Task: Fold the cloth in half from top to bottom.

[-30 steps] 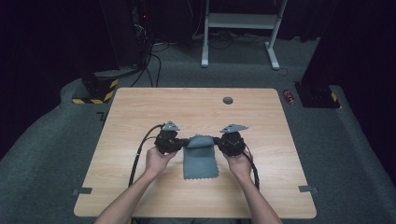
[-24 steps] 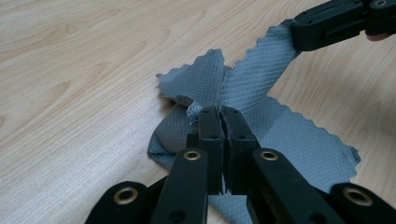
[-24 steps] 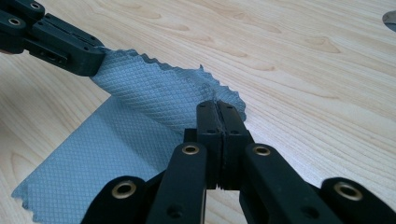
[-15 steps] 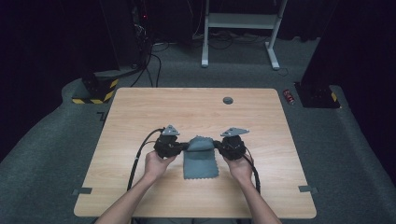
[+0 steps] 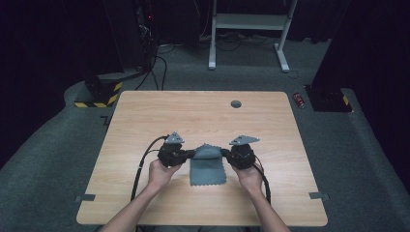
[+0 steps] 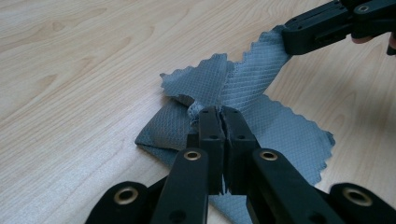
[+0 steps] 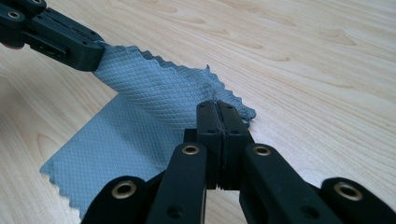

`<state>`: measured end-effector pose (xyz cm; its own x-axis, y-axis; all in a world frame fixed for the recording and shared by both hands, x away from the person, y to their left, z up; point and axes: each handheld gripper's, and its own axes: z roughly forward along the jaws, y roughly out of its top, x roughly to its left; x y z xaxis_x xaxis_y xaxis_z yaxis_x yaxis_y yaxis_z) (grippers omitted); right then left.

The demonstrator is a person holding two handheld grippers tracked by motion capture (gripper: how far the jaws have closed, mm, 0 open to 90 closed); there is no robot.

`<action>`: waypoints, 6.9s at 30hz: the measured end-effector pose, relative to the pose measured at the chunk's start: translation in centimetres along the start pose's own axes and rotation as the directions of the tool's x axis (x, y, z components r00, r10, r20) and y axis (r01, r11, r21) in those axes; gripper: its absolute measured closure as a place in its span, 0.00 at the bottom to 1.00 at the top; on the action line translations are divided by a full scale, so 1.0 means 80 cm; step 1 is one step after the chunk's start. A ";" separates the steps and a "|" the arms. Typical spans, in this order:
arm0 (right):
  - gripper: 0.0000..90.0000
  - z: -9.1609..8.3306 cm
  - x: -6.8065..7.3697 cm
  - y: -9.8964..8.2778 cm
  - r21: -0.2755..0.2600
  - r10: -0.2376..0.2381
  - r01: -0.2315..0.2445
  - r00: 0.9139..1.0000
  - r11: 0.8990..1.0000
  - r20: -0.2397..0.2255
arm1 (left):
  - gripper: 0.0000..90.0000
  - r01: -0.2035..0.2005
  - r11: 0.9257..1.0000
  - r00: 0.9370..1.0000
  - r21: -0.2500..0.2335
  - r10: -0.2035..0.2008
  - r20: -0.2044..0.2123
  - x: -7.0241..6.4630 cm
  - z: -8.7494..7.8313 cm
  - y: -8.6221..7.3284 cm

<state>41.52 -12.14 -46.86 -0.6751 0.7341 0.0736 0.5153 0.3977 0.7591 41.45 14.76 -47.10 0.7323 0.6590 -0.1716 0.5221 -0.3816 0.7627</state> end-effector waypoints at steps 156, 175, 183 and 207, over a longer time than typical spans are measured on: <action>0.94 -0.023 0.045 -0.097 0.062 -0.049 0.060 0.984 0.996 -0.169 | 0.74 -0.003 0.999 1.000 -0.041 0.004 0.015 -0.071 -0.021 -0.086; 0.81 -0.006 0.063 -0.094 0.054 -0.074 0.077 0.996 0.996 -0.053 | 0.68 -0.076 0.993 0.997 0.088 0.075 0.015 -0.079 -0.007 -0.100; 0.80 -0.013 0.057 -0.093 0.042 -0.044 0.046 0.998 0.998 -0.051 | 0.61 -0.044 0.998 0.999 0.041 0.043 0.006 -0.070 -0.022 -0.088; 0.88 0.032 0.024 -0.053 0.072 0.020 -0.021 1.000 0.997 0.013 | 0.55 -0.021 0.995 0.983 0.093 0.038 -0.179 -0.021 0.027 -0.046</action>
<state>39.39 -11.04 -51.56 -0.6576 0.7491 0.0801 0.5661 0.4211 0.7087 39.23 13.65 -51.01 0.6615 0.7494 -0.0284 0.5449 -0.4542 0.7048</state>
